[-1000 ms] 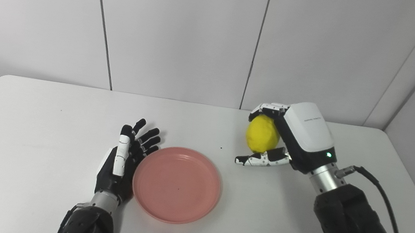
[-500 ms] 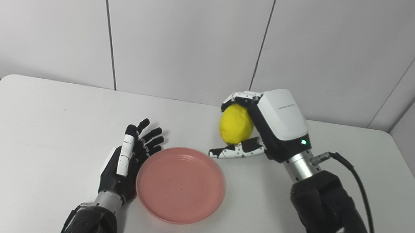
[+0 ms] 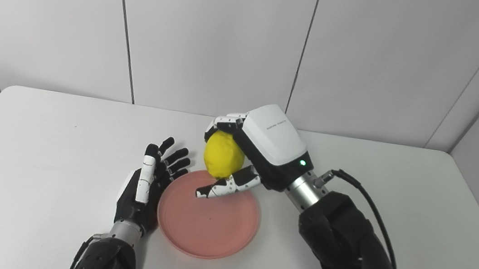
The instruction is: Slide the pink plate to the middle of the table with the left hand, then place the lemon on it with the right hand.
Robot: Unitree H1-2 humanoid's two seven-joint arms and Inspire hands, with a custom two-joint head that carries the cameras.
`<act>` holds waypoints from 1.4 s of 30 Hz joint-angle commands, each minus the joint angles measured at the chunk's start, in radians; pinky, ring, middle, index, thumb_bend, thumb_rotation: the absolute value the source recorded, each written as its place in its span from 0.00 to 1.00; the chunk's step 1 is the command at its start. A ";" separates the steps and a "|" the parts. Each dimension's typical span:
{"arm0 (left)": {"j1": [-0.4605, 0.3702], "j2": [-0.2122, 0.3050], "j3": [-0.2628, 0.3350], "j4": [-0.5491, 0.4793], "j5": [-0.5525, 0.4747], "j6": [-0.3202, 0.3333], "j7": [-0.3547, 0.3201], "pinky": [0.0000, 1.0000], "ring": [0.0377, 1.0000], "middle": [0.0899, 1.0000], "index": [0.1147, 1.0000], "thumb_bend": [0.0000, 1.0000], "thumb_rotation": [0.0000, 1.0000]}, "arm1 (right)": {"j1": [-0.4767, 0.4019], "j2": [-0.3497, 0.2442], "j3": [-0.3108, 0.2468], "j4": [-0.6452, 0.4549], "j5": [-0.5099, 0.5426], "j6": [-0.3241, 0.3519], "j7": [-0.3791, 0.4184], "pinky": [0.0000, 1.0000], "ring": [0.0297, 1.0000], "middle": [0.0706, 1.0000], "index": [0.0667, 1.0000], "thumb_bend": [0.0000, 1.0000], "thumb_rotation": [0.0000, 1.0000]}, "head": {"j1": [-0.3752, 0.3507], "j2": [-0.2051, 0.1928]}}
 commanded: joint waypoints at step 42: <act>0.011 -0.027 0.007 0.028 0.011 0.018 0.010 0.95 0.87 0.83 0.92 0.83 0.96 | -0.103 -0.008 0.178 0.244 -0.130 -0.171 0.035 0.24 0.30 0.40 0.50 0.55 0.45 | -0.015 0.017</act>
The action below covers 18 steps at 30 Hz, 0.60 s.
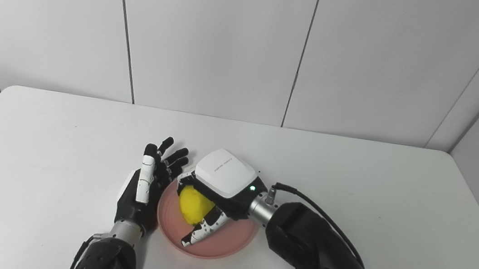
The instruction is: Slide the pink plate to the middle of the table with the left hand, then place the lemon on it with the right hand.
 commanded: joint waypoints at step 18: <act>0.014 -0.027 0.006 0.006 -0.012 0.042 0.017 1.00 0.87 0.80 0.91 0.83 0.96 | -0.054 -0.028 -0.017 -0.006 -0.037 -0.056 -0.051 0.23 0.27 0.39 0.47 0.57 0.55 | -0.004 0.006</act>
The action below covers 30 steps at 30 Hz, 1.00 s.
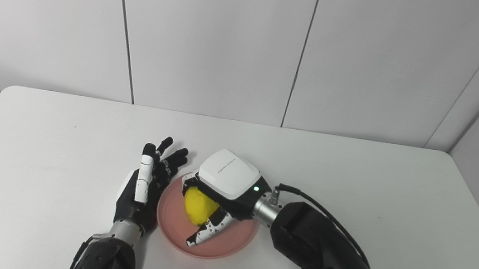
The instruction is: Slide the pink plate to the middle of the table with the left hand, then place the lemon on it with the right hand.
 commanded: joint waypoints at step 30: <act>0.015 -0.030 0.007 -0.011 -0.006 0.058 0.014 0.97 0.82 0.80 0.91 0.83 0.93 | -0.040 -0.021 -0.040 -0.011 -0.052 -0.012 -0.051 0.52 0.59 0.67 0.65 0.80 0.75 | 0.001 0.006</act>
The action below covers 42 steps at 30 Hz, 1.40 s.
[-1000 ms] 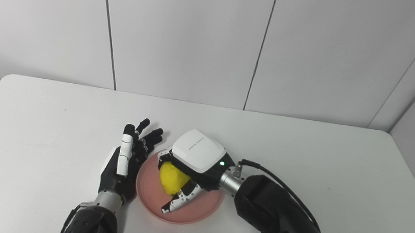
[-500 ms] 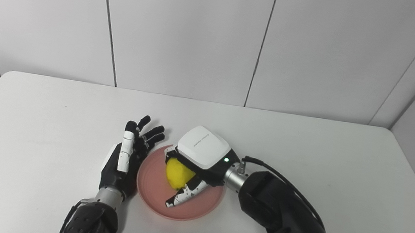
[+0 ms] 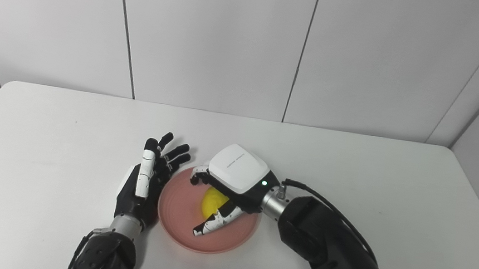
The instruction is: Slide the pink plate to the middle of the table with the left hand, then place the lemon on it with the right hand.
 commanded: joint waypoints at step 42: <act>-0.062 0.062 0.030 0.069 0.037 -0.064 -0.031 1.00 0.96 0.97 0.99 0.85 1.00 | 0.053 0.057 -0.317 -0.031 0.567 0.113 -0.082 0.75 0.82 0.83 0.81 0.87 1.00 | -0.011 0.008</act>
